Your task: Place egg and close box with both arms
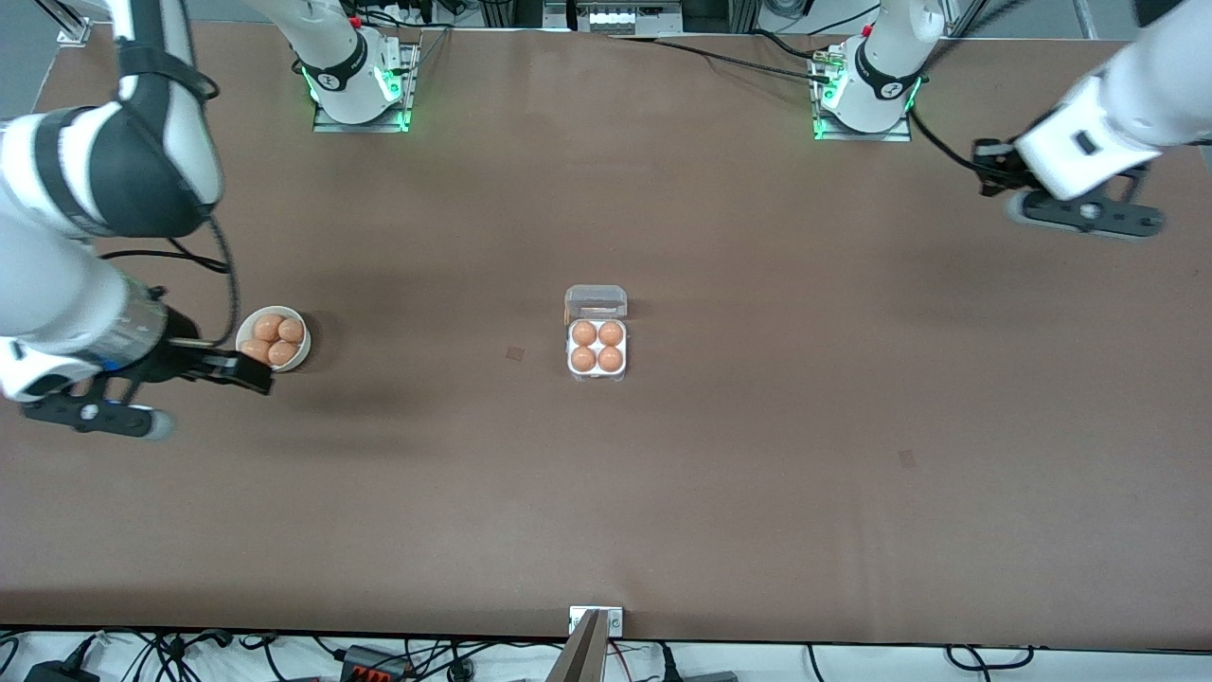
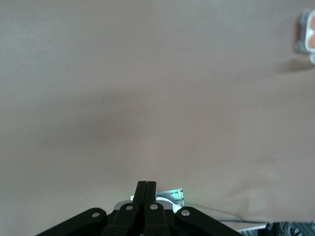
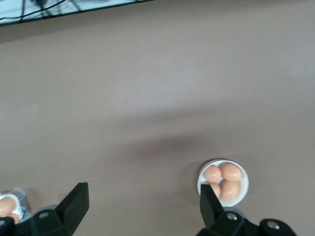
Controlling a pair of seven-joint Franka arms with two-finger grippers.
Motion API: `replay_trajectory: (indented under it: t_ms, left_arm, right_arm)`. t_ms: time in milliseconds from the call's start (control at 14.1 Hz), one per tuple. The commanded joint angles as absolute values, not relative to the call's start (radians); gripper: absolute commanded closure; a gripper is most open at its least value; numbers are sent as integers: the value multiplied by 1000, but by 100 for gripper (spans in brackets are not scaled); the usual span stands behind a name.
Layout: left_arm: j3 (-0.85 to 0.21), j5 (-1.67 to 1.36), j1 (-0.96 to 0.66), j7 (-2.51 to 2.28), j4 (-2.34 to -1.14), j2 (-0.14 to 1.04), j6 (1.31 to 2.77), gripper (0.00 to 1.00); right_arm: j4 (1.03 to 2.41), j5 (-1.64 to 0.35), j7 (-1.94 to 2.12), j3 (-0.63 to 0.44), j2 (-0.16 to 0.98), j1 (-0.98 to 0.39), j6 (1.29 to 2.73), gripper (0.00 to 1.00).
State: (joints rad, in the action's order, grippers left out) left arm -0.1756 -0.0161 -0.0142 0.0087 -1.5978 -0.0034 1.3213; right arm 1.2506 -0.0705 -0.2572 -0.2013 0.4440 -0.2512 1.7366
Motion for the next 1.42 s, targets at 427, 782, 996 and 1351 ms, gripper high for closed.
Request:
replay_trajectory:
  t_ms: [427,782,996,1351]
  left_arm:
    - [-394,-129,-14,-193,-1708,84,1539,99]
    - [-569,-129,-14,-338,-1819,130,1765,99]
    - [-659,-117,-18,-469,-1853,164,1876,99]
    - [-669,-115,-86,-528,-1905,239,2077,99]
  right_arm:
    - [1285,-48,-15,-100,310,-14,1641,0]
    - [1576,18,-2,-97,134,-43,1739,0]
    - [1701,18,8,-97,58,-44,1796,0]
    - [1681,17,11,-97,51,-44,1749,0]
